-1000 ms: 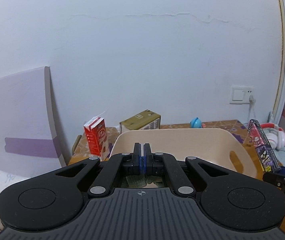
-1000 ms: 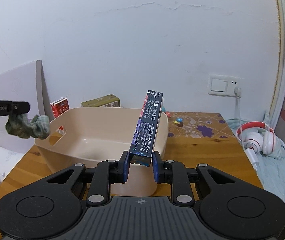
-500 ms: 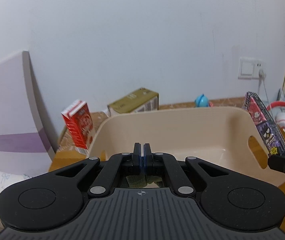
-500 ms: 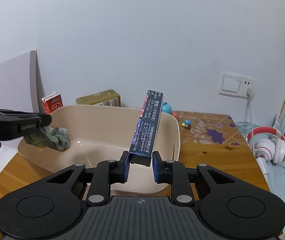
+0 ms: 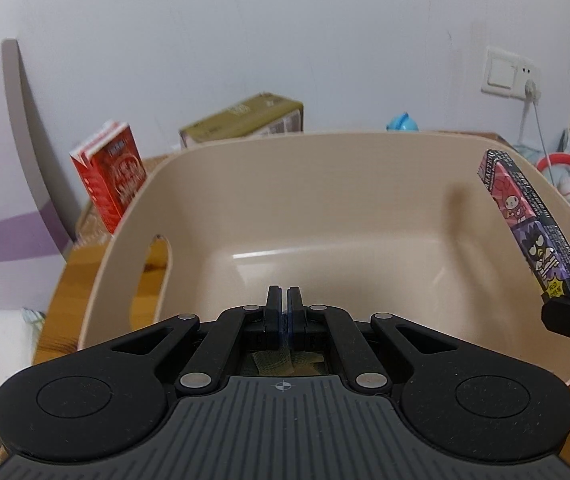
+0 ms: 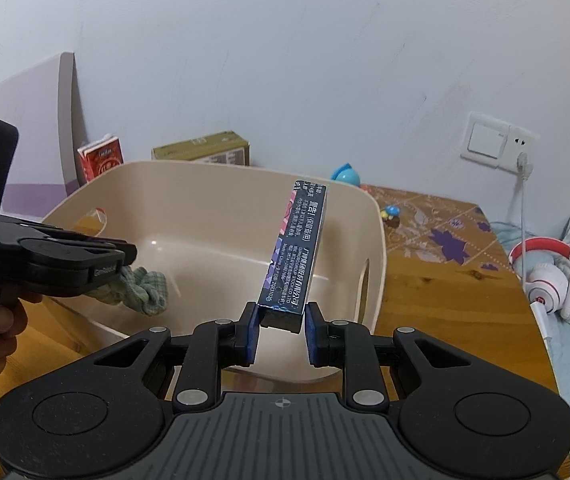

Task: Organize objects
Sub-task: 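Open both grippers to drop the striped box and cloth into the bin, then pull both grippers back toward the remaining items on the table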

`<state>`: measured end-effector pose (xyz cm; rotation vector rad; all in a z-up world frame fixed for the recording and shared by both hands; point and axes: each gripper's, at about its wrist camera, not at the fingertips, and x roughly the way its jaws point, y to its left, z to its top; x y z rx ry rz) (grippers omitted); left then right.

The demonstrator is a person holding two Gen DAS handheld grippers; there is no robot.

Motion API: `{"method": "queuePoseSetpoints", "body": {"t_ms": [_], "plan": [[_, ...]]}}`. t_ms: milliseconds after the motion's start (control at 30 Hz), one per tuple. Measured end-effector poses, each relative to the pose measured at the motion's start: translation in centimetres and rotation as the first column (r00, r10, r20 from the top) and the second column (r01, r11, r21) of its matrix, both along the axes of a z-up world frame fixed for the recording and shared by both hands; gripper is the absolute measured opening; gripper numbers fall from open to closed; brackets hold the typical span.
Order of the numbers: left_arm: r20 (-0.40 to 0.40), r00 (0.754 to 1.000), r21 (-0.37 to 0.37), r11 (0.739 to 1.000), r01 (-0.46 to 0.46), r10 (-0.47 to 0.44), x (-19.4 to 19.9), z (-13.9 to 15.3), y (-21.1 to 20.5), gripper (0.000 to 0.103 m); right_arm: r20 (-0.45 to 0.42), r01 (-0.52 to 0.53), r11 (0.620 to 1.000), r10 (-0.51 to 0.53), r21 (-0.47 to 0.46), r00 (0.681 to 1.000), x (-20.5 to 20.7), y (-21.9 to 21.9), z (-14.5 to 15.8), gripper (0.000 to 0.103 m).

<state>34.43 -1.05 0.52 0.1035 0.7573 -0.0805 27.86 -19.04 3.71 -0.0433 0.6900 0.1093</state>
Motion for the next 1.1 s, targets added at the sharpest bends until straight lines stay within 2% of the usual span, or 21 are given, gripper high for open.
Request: {"method": "queuePoseSetpoints", "body": {"t_ms": [100, 133, 167, 200, 233, 267, 433, 533, 700, 833, 1100], "plan": [[0.001, 1.000, -0.009, 1.000, 0.002, -0.002, -0.3, 0.1, 0.2, 0.003, -0.018, -0.007, 1.000, 0.007, -0.001, 1.000, 0.1, 0.0, -0.1, 0.025], [0.002, 1.000, -0.007, 1.000, -0.002, 0.002, -0.5, 0.2, 0.3, 0.009, -0.029, -0.012, 1.000, 0.012, 0.000, 1.000, 0.0, -0.1, 0.0, 0.032], [0.003, 1.000, -0.008, 1.000, -0.004, 0.004, -0.7, 0.4, 0.3, 0.026, -0.031, -0.009, 1.000, 0.008, -0.002, 0.999, 0.0, -0.2, 0.0, 0.036], [0.006, 1.000, -0.010, 1.000, -0.005, 0.005, -1.0, 0.7, 0.4, 0.037, -0.029, -0.007, 1.000, 0.007, -0.001, 1.000, -0.1, -0.3, 0.2, 0.042], [0.018, 1.000, -0.012, 1.000, -0.008, 0.008, -1.3, 1.0, 0.5, 0.057, -0.028, -0.006, 1.000, 0.006, 0.002, 1.000, -0.2, -0.5, 0.3, 0.046], [0.036, 0.999, -0.012, 1.000, -0.011, 0.012, -1.7, 1.3, 0.5, 0.066, -0.021, -0.006, 1.000, 0.006, 0.004, 1.000, -0.4, -0.6, 0.5, 0.051], [0.063, 0.998, 0.020, 1.000, -0.018, 0.017, -3.7, 2.8, 0.3, 0.071, 0.020, 0.005, 1.000, -0.005, 0.016, 1.000, -2.0, -1.1, 1.8, 0.068], [0.086, 0.996, 0.029, 0.999, -0.024, 0.021, -5.2, 3.7, 0.5, 0.077, 0.041, 0.010, 0.999, -0.011, 0.031, 0.999, -3.0, -1.4, 2.6, 0.078], [0.112, 0.993, 0.028, 0.999, -0.036, 0.032, -8.0, 5.1, 1.1, 0.078, 0.077, 0.014, 0.999, -0.018, 0.048, 0.997, -5.2, -1.7, 3.7, 0.098], [0.134, 0.990, 0.033, 0.999, -0.042, 0.037, -10.6, 5.8, 1.7, 0.084, 0.083, 0.006, 0.999, -0.010, 0.042, 0.997, -7.0, -1.3, 4.0, 0.098], [0.117, 0.993, 0.024, 0.999, -0.026, 0.023, -15.4, 5.6, 3.1, 0.086, 0.066, -0.006, 0.999, 0.003, 0.041, 0.998, -9.6, -0.5, 3.2, 0.102]]}}
